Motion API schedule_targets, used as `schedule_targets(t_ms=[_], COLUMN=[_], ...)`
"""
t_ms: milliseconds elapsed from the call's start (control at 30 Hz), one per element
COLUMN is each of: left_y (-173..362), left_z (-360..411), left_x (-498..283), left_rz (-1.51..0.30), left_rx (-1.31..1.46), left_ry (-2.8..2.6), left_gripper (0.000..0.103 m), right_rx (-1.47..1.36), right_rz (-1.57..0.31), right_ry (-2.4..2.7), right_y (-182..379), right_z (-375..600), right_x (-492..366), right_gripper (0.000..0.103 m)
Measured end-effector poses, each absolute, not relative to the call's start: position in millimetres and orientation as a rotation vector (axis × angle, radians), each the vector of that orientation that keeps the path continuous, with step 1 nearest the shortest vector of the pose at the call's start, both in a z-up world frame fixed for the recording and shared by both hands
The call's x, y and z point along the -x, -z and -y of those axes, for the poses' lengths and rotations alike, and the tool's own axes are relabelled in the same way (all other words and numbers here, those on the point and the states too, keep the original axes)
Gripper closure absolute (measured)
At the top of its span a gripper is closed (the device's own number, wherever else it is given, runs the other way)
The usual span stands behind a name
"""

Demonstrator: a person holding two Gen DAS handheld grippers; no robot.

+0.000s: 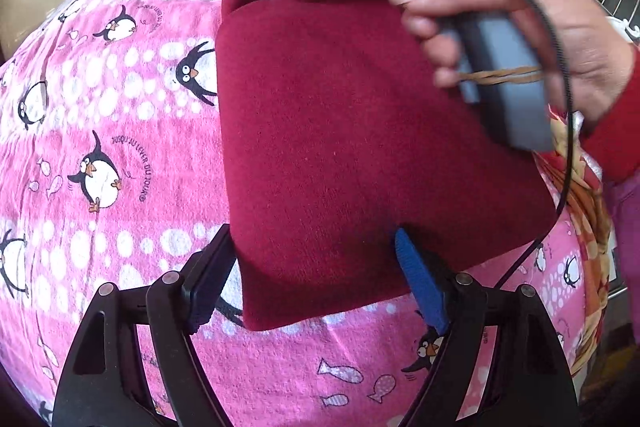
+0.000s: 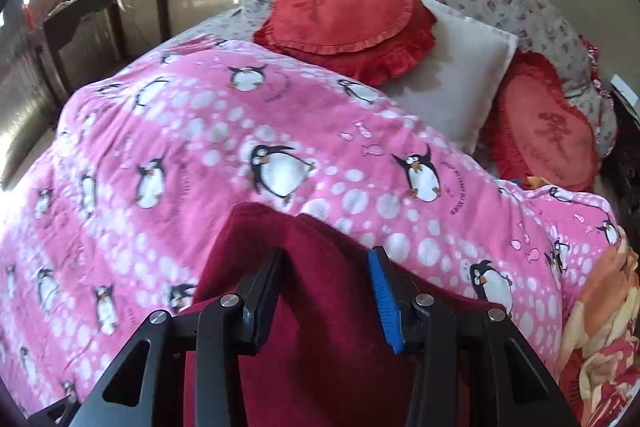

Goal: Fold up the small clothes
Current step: 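Lower the folded sweatshirt onto the quilt and open the left tool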

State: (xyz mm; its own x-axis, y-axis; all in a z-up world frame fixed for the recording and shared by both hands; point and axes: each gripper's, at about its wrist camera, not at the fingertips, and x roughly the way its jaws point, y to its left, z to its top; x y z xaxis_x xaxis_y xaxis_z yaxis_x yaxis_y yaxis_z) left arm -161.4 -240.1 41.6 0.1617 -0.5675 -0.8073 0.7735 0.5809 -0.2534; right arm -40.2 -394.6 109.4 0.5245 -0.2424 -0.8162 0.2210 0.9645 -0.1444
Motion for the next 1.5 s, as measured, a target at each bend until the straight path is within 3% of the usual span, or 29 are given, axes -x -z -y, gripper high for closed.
schedule_targets(t_ms=[167, 433, 633, 800, 1033, 1167, 1300, 1500], left_y=[-41, -48, -54, -74, -88, -90, -92, -92], left_z=[240, 232, 238, 233, 231, 232, 233, 240], left_x=[157, 153, 162, 173, 170, 165, 152, 134], left_rz=[-1.062, -1.059, -1.054, -1.000, -0.941, -0.951, -0.972, -0.984], left_rx=[-0.234, -0.239, -0.267, -0.310, -0.336, -0.314, -0.276, -0.237], left_ry=[0.989, 0.972, 0.937, 0.906, 0.875, 0.871, 0.880, 0.873], left_gripper=[0.022, 0.022, 0.022, 0.022, 0.022, 0.022, 0.022, 0.022], right_rx=[-0.191, -0.287, -0.294, -0.488, -0.483, -0.434, -0.515, -0.581], right_rz=[-0.899, -0.881, -0.987, -0.915, -0.819, -0.878, -0.886, -0.797], right_ry=[0.296, 0.224, 0.350, 0.342, 0.315, 0.387, 0.343, 0.311], right_y=[-98, -152, -105, -88, -126, -109, -77, -97], right_z=[429, 416, 403, 421, 401, 391, 399, 409], right_x=[43, 142, 228, 250, 260, 263, 270, 280], right_gripper=[0.059, 0.056, 0.055, 0.053, 0.051, 0.051, 0.046, 0.037])
